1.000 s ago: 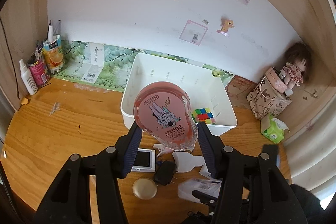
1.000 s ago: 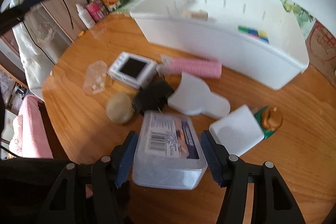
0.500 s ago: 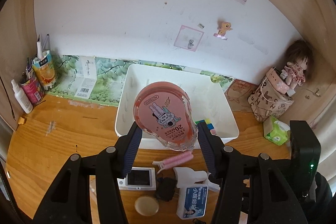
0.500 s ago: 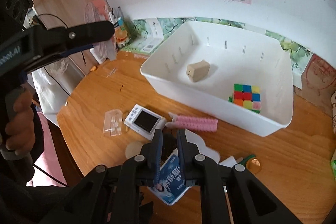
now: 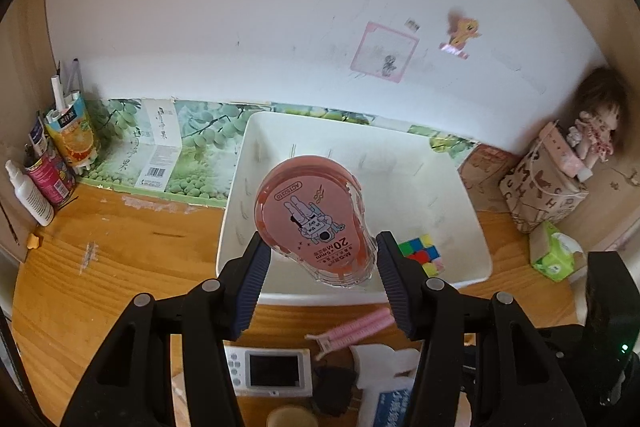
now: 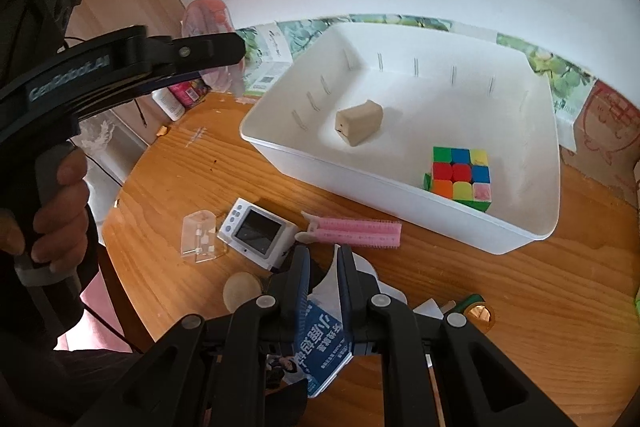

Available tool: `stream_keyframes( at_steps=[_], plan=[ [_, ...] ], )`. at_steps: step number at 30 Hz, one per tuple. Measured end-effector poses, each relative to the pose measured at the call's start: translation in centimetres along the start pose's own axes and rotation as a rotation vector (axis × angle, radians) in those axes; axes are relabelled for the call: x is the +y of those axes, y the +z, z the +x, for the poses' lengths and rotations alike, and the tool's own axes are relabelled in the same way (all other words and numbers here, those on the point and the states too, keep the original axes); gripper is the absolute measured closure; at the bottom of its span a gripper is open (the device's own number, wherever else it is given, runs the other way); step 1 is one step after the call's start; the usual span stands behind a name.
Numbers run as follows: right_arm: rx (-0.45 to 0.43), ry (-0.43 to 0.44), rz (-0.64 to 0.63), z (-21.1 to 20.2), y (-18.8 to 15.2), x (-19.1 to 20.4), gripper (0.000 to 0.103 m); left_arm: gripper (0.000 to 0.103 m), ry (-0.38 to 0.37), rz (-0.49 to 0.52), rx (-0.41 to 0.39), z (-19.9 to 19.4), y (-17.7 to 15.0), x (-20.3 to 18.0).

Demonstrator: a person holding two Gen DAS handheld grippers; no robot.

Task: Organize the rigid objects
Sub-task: 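Carry the pink tape dispenser over the white bin with the left tool, then lower the tape dispenser into the bin and open the left tool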

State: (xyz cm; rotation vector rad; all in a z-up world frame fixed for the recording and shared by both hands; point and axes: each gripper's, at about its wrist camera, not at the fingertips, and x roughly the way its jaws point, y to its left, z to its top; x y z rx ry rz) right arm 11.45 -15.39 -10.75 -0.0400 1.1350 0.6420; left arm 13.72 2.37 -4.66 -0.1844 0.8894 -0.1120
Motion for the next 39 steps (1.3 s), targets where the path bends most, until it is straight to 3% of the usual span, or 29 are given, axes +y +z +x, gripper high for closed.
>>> stream_keyframes(
  at_steps=[11,15,22,24,27,33,39],
  plan=[
    [0.062,-0.01,0.046,2.2,0.6,-2.1,0.089,0.044,0.03,-0.023,0.056,3.8,0.5,-0.2],
    [0.067,-0.018,0.054,2.2,0.6,-2.2,0.089,0.026,0.027,-0.034,0.025,3.2,0.7,-0.1],
    [0.058,-0.035,0.065,1.5,0.3,-2.1,0.086,0.026,0.043,-0.044,-0.024,0.9,0.8,-0.1],
    [0.052,-0.041,0.068,1.1,0.1,-1.9,0.071,0.026,0.048,-0.05,-0.049,-0.3,0.7,-0.1],
    [0.034,-0.046,0.072,0.2,-0.3,-1.6,0.057,0.026,0.053,-0.056,-0.087,-2.1,0.5,-0.1],
    [-0.008,-0.05,0.083,-1.9,-1.4,-0.5,0.039,0.025,0.073,-0.073,-0.171,-6.3,-0.6,0.2],
    [-0.033,-0.066,0.094,-3.7,-3.3,0.8,0.033,0.024,0.085,-0.095,-0.228,-10.0,-2.7,0.8]
  ],
)
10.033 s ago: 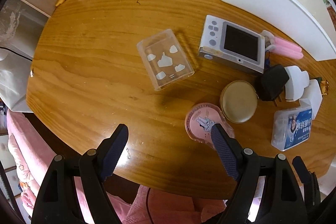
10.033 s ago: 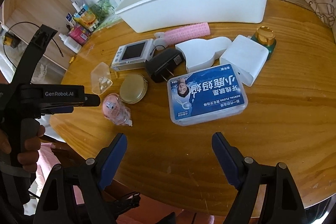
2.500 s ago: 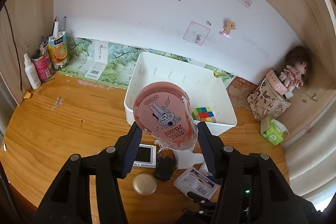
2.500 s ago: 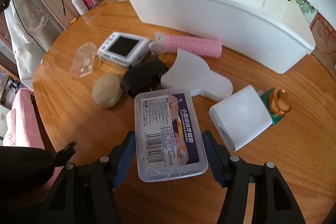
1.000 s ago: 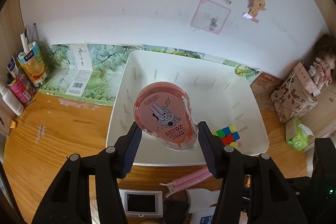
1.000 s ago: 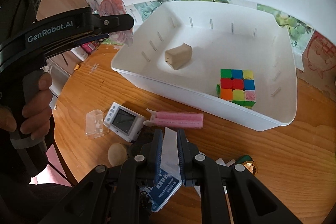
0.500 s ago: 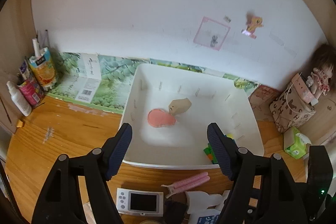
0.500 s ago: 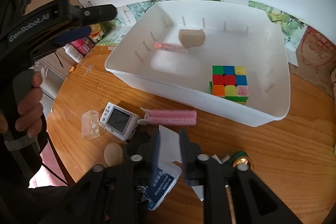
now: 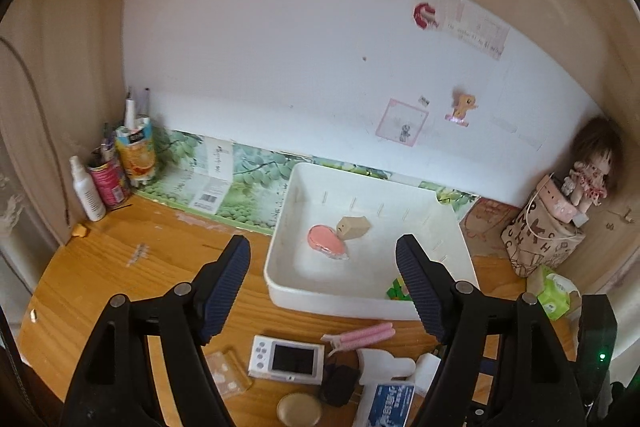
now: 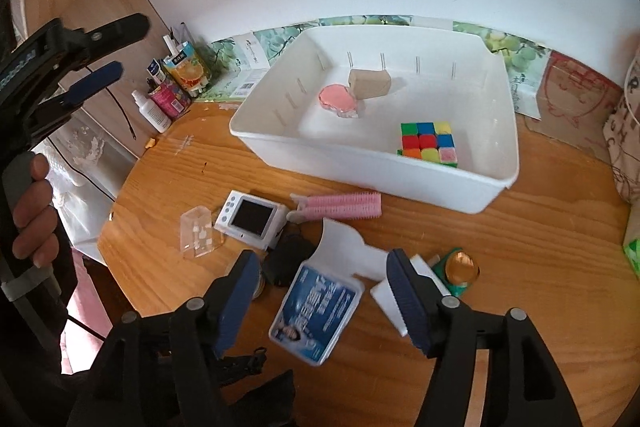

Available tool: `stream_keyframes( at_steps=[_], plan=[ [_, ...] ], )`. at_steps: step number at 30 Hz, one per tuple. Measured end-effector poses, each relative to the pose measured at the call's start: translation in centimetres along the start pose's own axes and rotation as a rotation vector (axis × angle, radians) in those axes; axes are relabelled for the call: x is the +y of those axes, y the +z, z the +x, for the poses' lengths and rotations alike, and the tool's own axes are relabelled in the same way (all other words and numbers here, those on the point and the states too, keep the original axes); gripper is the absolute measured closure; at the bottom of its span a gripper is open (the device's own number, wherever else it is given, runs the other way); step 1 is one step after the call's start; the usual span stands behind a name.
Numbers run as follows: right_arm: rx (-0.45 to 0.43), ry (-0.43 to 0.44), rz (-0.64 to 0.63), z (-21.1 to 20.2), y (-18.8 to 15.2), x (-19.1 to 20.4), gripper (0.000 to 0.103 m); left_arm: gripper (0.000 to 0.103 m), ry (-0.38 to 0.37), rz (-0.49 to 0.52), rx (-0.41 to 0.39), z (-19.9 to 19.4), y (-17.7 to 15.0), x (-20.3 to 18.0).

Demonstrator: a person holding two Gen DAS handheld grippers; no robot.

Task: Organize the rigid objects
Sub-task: 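Lower the tape dispenser into the bin and open the left tool, then move both tools back toward the floss box and clear acrylic box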

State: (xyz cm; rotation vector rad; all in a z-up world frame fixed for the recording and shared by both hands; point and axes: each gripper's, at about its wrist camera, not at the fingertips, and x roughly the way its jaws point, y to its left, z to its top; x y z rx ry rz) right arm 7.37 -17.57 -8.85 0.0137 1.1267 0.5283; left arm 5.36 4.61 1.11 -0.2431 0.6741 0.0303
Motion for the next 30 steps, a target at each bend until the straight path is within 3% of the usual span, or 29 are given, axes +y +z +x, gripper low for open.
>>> stream_keyframes(
  at_steps=[7,14,19,30],
  plan=[
    [0.006,-0.016,0.008,-1.2,-3.5,1.2,0.033,0.024,0.015,-0.028,-0.027,-4.0,-2.7,1.3],
    [0.028,0.006,0.05,-1.4,-7.3,2.2,0.026,0.023,0.039,-0.046,0.017,-5.8,-5.7,2.5],
    [0.078,0.028,0.115,-0.8,-9.6,2.3,0.026,0.023,0.07,-0.09,0.078,-5.5,-7.5,3.4],
    [0.174,0.069,0.326,1.4,-12.7,0.2,0.026,0.023,0.161,-0.066,0.263,-4.3,-12.7,4.9]
  ],
)
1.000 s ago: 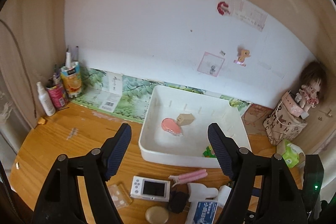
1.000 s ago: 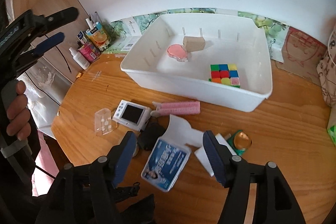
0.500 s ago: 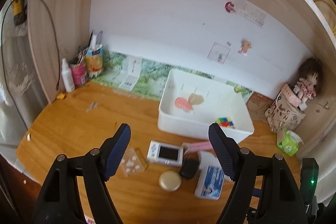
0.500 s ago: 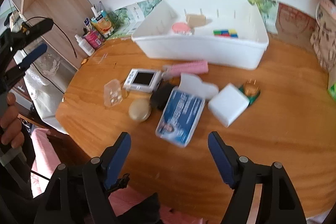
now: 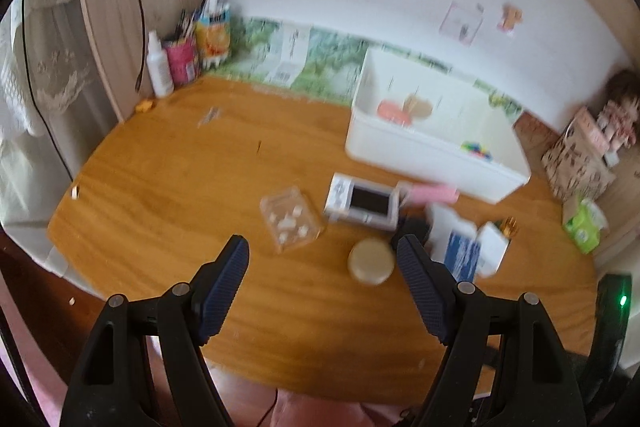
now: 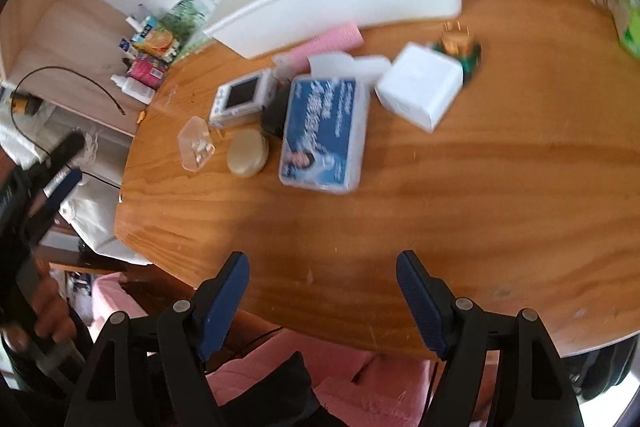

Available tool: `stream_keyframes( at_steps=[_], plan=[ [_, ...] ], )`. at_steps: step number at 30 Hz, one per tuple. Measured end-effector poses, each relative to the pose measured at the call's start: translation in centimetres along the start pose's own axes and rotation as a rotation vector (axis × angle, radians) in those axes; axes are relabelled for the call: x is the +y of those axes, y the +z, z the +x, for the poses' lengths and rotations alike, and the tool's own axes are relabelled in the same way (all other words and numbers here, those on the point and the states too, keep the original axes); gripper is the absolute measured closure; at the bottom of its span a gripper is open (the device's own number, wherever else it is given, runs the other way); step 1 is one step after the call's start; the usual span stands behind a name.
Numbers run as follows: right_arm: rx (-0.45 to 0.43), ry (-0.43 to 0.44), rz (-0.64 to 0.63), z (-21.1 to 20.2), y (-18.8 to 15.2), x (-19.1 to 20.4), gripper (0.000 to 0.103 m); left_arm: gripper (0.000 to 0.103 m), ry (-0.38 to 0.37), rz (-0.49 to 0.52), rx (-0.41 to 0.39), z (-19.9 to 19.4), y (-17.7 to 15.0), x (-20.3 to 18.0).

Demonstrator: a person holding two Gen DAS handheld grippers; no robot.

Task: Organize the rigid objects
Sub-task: 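Move both tools back toward the floss box and clear acrylic box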

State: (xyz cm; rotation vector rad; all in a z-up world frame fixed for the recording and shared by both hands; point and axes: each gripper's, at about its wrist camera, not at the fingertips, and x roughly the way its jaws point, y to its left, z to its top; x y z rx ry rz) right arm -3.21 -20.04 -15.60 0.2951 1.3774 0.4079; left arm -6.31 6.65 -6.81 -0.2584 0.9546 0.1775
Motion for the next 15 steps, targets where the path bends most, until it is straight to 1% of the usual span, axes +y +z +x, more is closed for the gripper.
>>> stream_keyframes(
  at_steps=[3,7,10,15],
  plan=[
    [0.022,0.014,0.033,0.8,-0.2,-0.1,0.026,0.023,0.02,0.006,0.054,0.7,-1.3,0.6],
    [0.045,0.016,0.068,1.7,-0.4,-0.2,0.026,0.023,0.016,-0.014,0.129,1.8,-2.2,1.5],
    [0.038,0.016,0.104,1.9,0.0,-0.5,0.026,0.023,0.02,-0.022,0.186,2.9,-2.3,2.0],
    [0.014,0.01,0.207,2.7,1.3,-1.3,0.026,0.023,0.023,-0.018,0.272,4.7,-2.1,2.8]
  ],
)
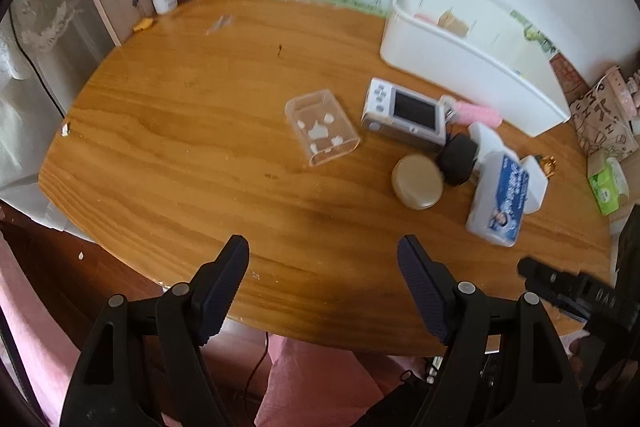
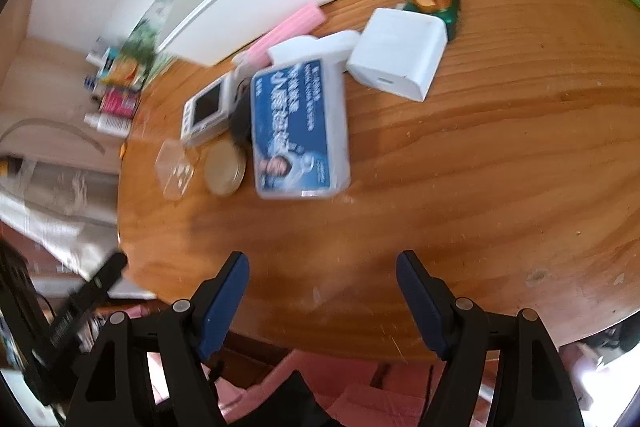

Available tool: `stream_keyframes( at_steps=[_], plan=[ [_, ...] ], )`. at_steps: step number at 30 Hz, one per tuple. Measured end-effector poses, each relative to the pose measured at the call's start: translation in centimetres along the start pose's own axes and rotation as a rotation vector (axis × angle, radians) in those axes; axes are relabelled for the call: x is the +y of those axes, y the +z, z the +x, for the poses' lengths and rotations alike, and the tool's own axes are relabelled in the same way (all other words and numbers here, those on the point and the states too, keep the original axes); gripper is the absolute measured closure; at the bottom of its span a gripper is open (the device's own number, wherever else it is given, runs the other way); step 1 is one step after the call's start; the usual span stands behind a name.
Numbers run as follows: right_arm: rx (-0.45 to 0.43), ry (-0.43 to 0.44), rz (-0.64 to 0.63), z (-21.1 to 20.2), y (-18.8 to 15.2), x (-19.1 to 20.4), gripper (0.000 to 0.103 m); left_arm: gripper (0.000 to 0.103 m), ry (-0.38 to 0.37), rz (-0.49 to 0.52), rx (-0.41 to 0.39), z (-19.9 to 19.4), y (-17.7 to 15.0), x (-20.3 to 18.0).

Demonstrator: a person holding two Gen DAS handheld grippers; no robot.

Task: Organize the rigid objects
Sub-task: 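Move both tools back toward the floss box and clear acrylic box, then grasp the blue floss box with the right tool while the left tool grasps the clear acrylic box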

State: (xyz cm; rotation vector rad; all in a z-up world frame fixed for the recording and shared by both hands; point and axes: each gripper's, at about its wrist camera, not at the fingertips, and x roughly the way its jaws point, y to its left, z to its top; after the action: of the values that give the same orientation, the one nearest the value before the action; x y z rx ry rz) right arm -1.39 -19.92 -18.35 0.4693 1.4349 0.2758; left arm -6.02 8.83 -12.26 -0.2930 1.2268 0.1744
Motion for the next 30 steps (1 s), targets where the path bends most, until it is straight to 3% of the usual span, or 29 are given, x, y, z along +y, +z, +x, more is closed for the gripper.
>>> stream_keyframes(
  at_steps=[5,16,24,30],
  plan=[
    [-0.024,0.006,0.064,1.0,1.2,0.4,0.026,0.023,-0.012,0.016,0.086,2.0,1.8,0.5],
    [-0.028,-0.072,0.175,3.9,3.7,2.2,0.022,0.023,-0.114,-0.011,0.271,7.2,7.8,0.8],
    [-0.045,-0.218,0.213,5.2,5.0,3.4,0.022,0.023,-0.189,-0.122,0.427,11.3,10.3,2.0],
    [-0.055,-0.293,0.227,5.8,5.6,4.1,0.022,0.023,-0.179,-0.106,0.488,12.9,11.4,1.7]
  ],
)
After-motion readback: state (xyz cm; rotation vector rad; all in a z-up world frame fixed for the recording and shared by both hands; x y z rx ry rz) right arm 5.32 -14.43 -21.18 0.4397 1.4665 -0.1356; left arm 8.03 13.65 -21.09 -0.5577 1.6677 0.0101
